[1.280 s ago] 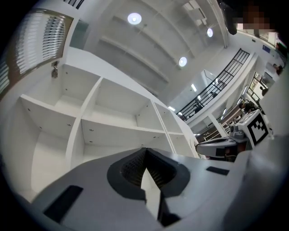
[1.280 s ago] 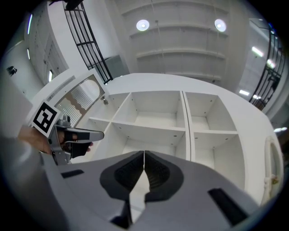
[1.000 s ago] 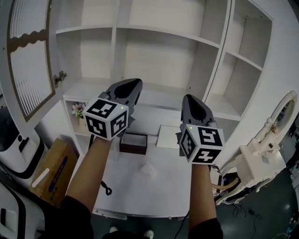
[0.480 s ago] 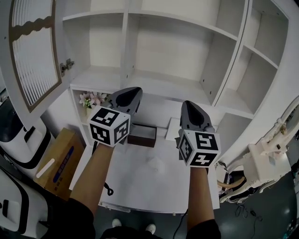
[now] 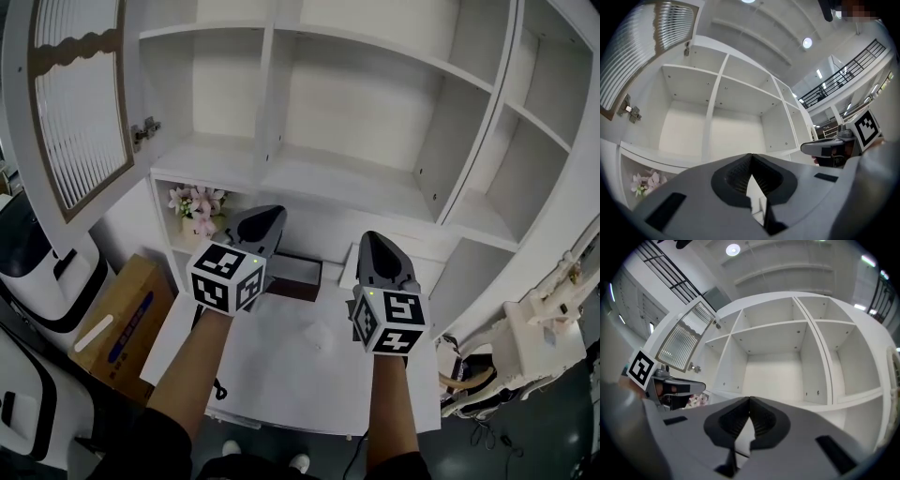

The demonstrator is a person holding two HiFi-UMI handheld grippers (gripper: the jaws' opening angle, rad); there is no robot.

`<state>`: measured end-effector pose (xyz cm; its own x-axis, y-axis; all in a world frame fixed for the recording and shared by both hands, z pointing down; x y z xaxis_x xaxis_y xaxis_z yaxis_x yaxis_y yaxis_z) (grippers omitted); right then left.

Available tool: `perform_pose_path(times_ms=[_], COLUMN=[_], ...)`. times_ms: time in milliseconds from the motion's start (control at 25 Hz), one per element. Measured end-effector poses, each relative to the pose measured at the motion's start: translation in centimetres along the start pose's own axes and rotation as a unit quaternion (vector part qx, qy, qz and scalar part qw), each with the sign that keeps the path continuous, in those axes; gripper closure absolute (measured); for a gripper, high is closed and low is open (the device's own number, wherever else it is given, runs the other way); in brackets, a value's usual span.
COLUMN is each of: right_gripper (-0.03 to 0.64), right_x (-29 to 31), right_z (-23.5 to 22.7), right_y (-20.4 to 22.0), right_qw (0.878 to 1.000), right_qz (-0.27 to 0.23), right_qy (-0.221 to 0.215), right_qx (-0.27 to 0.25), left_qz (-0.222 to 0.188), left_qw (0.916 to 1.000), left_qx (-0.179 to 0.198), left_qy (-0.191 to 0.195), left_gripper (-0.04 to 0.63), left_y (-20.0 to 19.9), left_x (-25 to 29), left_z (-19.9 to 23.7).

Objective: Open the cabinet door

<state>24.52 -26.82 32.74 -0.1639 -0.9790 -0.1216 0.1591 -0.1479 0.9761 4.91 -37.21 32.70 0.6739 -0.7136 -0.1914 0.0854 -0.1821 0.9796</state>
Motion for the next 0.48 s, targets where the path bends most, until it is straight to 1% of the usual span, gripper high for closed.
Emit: perform_pose_path(times_ms=[160, 320, 480], right_gripper=[0.597, 0.597, 0.597], right_x=[0.1, 0.2, 0.0], right_z=[0.4, 0.8, 1.1], right_y=[1.5, 3.3, 5.1], right_qw=[1.0, 1.0, 0.999], right_qz=[0.011, 0.021, 0.037], right_qy=[-0.004, -0.013, -0.013], right_qx=[-0.004, 0.02, 0.029], left_qz=[0.013, 0.028, 0.043], left_qw=[0.9999, 0.9995, 0.9987], left_qx=[-0.008, -0.016, -0.025], left_qy=[-0.001, -0.003, -0.01], left_gripper=[0.586, 0.586, 0.586], left_y=[1.7, 3.7, 5.9], left_x=[-0.2, -0.5, -1.1], left_z=[-0.2, -0.3, -0.4])
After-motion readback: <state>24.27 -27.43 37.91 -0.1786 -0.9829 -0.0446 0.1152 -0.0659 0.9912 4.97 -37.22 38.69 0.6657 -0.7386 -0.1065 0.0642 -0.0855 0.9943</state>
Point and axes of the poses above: the fingertips, and each gripper's own axes: x forward along the fingers, z to its left, y out of its underside, the point moved 8 cm from there along -x, backward along the fingers, and after that the axes turned 9 degrees about -y, right-handed, at the moved point
